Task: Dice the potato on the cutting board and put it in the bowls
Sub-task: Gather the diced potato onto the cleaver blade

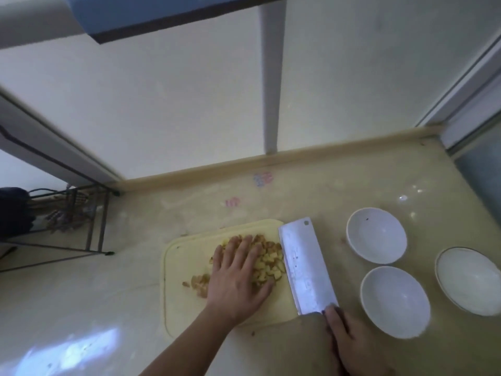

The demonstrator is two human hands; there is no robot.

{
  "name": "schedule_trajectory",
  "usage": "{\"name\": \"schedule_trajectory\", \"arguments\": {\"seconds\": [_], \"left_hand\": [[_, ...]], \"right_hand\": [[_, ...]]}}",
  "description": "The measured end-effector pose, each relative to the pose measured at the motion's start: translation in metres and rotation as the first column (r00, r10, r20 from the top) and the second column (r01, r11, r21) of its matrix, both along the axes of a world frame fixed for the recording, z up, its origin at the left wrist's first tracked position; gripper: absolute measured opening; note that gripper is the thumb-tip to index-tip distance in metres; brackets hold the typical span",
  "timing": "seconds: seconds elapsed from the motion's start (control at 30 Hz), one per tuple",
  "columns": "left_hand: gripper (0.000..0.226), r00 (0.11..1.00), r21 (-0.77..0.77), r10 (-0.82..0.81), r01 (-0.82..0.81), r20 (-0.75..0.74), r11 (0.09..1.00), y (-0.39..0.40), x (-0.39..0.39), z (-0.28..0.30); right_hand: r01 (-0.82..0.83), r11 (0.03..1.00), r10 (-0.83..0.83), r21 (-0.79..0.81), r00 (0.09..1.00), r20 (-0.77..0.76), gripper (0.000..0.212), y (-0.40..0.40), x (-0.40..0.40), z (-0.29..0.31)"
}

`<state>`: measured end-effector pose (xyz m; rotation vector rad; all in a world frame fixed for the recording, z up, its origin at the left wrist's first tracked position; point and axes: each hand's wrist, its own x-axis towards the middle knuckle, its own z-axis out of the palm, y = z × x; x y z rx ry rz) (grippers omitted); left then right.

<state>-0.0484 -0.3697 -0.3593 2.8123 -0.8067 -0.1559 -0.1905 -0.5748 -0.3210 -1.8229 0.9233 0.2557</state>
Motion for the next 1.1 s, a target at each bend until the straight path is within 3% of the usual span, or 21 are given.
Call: {"name": "schedule_trajectory", "arguments": {"seconds": [0.4,0.53,0.9,1.1], "left_hand": [[0.081,0.999,0.022,0.043,-0.043,-0.017,0.999,-0.006,0.001,-0.004],[0.078,0.998,0.014,0.053,-0.053,-0.022,0.998,-0.007,0.001,-0.003],[0.077,0.995,-0.013,0.083,-0.084,-0.047,0.996,-0.009,0.003,-0.003],[0.074,0.996,-0.077,0.082,-0.085,-0.047,0.993,-0.009,0.003,-0.005]], "right_hand": [[-0.142,0.987,0.146,0.079,0.988,-0.049,0.044,-0.008,0.0,-0.019],[-0.154,0.988,0.156,0.028,0.985,-0.076,0.048,-0.005,-0.004,-0.021],[-0.228,0.974,0.227,0.002,0.968,-0.103,0.05,0.006,0.016,-0.016],[-0.272,0.962,0.266,-0.032,0.956,-0.126,0.041,0.006,0.004,-0.022]]}}
